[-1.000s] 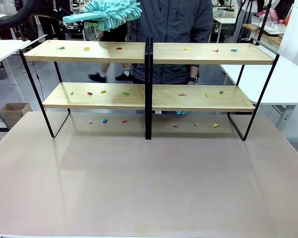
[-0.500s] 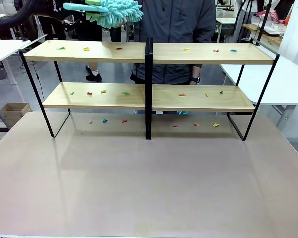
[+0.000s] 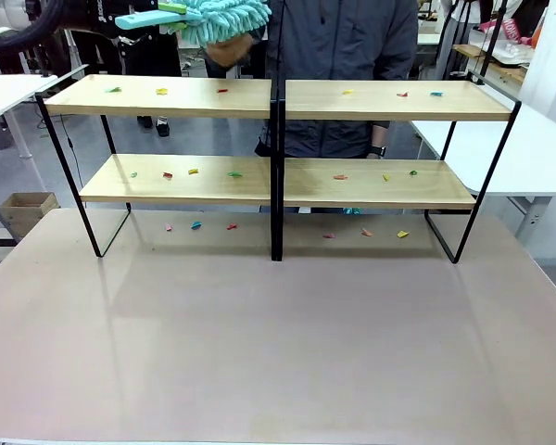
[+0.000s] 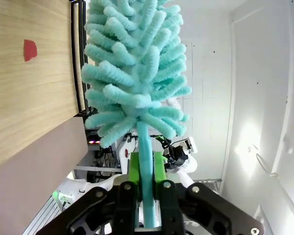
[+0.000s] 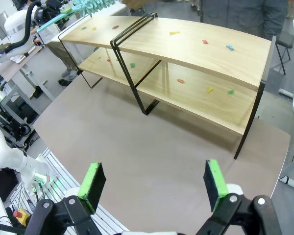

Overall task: Clean the shelves.
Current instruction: Pick up the Duster when the human hands it over, then clean a randomly selected level of the Shelf with the Duster.

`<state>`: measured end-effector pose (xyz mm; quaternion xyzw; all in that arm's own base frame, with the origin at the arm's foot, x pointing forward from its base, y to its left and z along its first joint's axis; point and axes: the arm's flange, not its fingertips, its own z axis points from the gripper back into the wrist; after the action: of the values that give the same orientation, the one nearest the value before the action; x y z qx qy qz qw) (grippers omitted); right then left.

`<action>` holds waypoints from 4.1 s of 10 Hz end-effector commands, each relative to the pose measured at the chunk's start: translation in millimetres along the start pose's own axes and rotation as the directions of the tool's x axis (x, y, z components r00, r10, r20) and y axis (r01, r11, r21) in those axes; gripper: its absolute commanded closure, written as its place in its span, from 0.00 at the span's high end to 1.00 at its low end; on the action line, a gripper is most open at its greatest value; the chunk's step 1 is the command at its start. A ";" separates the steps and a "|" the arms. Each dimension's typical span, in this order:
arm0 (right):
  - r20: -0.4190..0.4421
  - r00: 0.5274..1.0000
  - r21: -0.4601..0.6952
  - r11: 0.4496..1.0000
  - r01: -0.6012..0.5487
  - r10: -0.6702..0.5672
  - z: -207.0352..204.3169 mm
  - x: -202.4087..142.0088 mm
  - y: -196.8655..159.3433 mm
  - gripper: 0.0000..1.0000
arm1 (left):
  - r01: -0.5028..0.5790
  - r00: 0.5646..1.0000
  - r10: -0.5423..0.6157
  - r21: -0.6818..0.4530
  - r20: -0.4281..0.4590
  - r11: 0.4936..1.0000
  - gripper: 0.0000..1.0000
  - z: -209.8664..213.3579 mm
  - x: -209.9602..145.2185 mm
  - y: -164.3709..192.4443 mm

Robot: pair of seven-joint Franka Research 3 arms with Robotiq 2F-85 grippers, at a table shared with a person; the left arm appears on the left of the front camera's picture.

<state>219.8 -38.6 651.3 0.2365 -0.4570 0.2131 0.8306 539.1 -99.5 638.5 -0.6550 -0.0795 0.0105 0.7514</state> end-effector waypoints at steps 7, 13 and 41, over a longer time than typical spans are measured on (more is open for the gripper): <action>0.004 1.000 0.010 1.000 -0.002 0.002 0.1 0.2 0.0 1.00 | 0.210 0.949 -0.215 -0.048 -0.231 0.977 0.00 185.7 -121.4 -54.5; 0.004 1.000 0.010 1.000 -0.002 0.002 0.1 0.2 0.0 1.00 | 0.243 0.958 -0.243 0.018 0.150 0.970 0.00 360.9 -213.0 -29.5; 0.004 1.000 0.010 1.000 -0.002 0.002 0.1 0.2 0.0 1.00 | 0.383 0.700 -0.140 0.202 -0.700 0.901 0.13 249.1 -313.3 3.4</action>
<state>219.6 -38.7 651.3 0.2359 -0.4568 0.2128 0.8309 199.3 70.9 620.2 -0.4359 0.1514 -0.3356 0.8213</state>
